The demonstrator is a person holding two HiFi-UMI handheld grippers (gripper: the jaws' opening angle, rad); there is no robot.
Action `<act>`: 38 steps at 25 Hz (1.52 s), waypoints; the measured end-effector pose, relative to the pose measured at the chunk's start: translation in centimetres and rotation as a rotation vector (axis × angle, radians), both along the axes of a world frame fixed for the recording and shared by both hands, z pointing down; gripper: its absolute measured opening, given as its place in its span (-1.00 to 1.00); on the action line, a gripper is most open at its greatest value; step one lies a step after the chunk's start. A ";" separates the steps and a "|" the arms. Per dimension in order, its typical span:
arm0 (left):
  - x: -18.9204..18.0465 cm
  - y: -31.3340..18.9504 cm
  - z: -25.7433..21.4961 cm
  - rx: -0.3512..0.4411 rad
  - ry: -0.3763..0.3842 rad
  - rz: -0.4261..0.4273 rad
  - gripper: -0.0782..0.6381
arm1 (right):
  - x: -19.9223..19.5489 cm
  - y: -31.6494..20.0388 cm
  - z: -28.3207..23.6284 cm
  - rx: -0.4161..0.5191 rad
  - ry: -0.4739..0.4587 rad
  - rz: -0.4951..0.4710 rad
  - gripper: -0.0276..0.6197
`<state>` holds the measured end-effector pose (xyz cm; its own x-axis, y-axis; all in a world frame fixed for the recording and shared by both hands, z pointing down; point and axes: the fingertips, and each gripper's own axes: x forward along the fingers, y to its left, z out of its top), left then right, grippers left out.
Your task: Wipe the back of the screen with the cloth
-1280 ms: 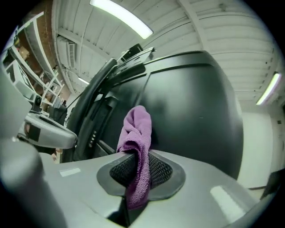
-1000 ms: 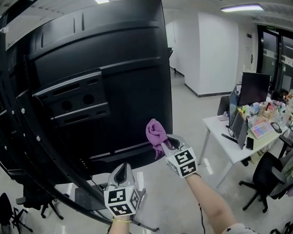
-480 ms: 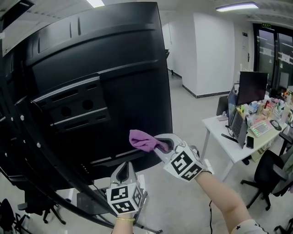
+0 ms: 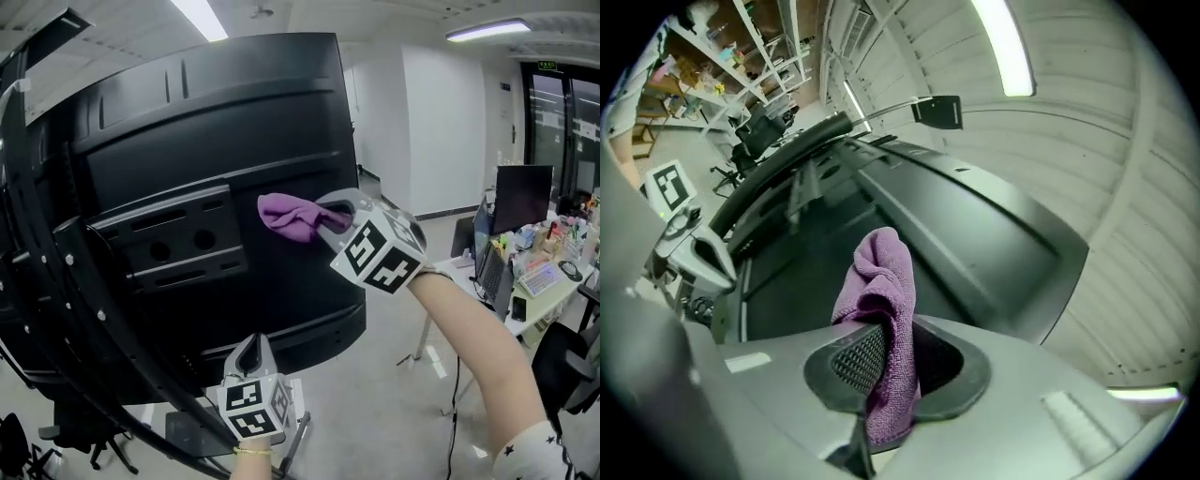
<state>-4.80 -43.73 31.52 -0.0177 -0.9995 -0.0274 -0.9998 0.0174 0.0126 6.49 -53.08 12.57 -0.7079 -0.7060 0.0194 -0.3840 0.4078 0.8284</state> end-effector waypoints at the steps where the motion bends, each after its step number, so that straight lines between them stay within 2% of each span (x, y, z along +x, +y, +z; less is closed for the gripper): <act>1: -0.1 -0.1 -0.1 -0.001 -0.005 -0.001 -0.76 | 0.2 -0.2 -2.4 0.026 -0.019 0.011 -0.75; 7: -0.7 -0.7 -0.8 -0.009 -0.021 -0.002 -0.76 | 0.5 -0.7 -13.4 0.143 -0.134 0.053 -0.75; 12: -0.6 -0.5 -1.1 -0.015 -0.022 0.002 -0.76 | 0.1 -1.0 -20.1 0.213 -0.245 0.078 -0.75; 16: -0.5 0.2 -0.9 -0.013 -0.039 0.005 -0.76 | 0.5 -1.4 -22.7 0.194 -0.320 0.094 -0.75; 20: -0.5 1.4 -1.0 -0.001 -0.041 0.001 -0.76 | 0.7 -0.8 -22.3 0.161 -0.366 0.077 -0.75; 23: -0.3 3.2 -1.3 0.020 -0.026 0.015 -0.76 | 1.3 2.0 -20.1 0.192 -0.400 0.047 -0.75; 25: -0.1 4.6 -1.5 0.031 -0.023 0.038 -0.76 | 2.2 3.9 -17.1 0.175 -0.432 0.024 -0.75; 28: -0.7 7.8 -1.4 0.037 -0.014 0.053 -0.76 | 3.1 6.5 -10.3 0.069 -0.501 -0.001 -0.75; 32: -3.5 13.1 -0.6 0.036 0.004 0.035 -0.76 | 2.6 10.9 0.8 -0.083 -0.587 -0.013 -0.75; 35: -7.0 17.6 0.5 0.028 0.012 -0.001 -0.76 | 0.2 15.4 8.8 -0.206 -0.634 -0.006 -0.75; 38: -11.1 22.9 1.7 0.021 0.042 -0.037 -0.76 | -4.4 20.8 15.6 -0.307 -0.623 -0.023 -0.75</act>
<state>-15.86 -20.85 33.23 -0.0557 -0.9974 -0.0465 -0.9971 0.0532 0.0550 2.11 -32.24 28.20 -0.6669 -0.7181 -0.1991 -0.7389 0.6025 0.3017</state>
